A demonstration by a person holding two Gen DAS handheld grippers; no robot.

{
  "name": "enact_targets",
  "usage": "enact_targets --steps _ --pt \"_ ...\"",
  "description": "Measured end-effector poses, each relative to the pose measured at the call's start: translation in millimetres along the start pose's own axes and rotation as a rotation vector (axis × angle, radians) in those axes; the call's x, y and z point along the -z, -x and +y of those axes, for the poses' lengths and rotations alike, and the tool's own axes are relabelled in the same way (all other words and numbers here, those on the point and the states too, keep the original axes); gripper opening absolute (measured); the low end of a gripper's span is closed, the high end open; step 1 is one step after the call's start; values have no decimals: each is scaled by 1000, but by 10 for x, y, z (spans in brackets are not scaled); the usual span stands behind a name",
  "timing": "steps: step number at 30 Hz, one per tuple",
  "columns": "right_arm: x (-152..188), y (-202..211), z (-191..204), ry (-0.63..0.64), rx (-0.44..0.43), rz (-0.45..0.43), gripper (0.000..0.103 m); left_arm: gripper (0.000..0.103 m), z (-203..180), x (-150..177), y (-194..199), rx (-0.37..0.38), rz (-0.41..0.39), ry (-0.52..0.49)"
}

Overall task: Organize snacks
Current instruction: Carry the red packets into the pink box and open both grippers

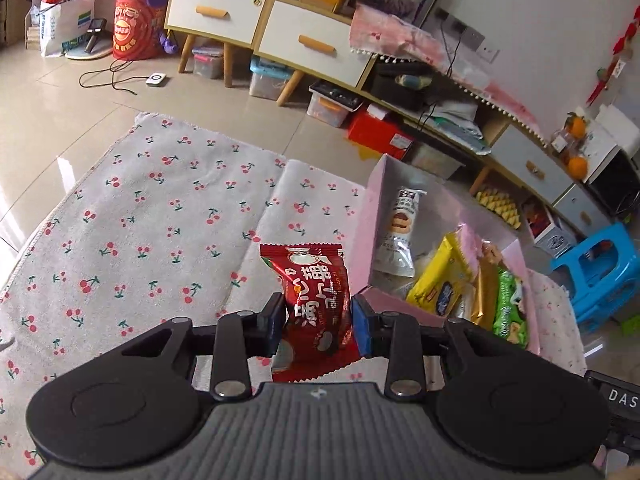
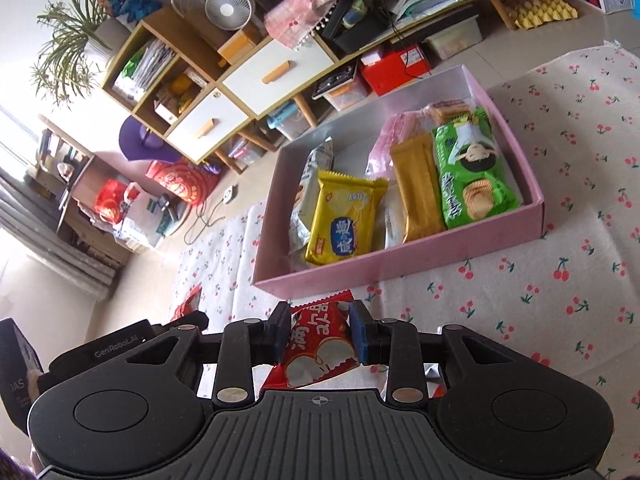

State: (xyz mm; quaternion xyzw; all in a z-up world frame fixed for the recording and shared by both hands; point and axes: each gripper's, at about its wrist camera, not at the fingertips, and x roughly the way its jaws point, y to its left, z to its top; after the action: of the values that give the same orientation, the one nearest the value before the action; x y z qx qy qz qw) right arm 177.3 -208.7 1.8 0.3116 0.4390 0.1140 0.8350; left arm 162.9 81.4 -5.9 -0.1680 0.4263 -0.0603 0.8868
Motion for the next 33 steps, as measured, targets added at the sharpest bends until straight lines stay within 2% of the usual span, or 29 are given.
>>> enact_targets --steps 7,12,17,22,33 --pt "-325 101 -193 -68 37 -73 31 32 -104 -121 -102 44 -10 2" --pt "-456 36 -341 -115 28 -109 31 32 -226 -120 -219 83 -30 -22" --pt "-474 -129 -484 -131 28 -95 31 32 -395 -38 -380 125 -34 -100" --pt "-483 -231 -530 -119 52 -86 31 32 -449 -18 -495 149 -48 -124" --pt "-510 -338 -560 -97 62 -100 32 33 -549 75 -589 138 -103 -212"
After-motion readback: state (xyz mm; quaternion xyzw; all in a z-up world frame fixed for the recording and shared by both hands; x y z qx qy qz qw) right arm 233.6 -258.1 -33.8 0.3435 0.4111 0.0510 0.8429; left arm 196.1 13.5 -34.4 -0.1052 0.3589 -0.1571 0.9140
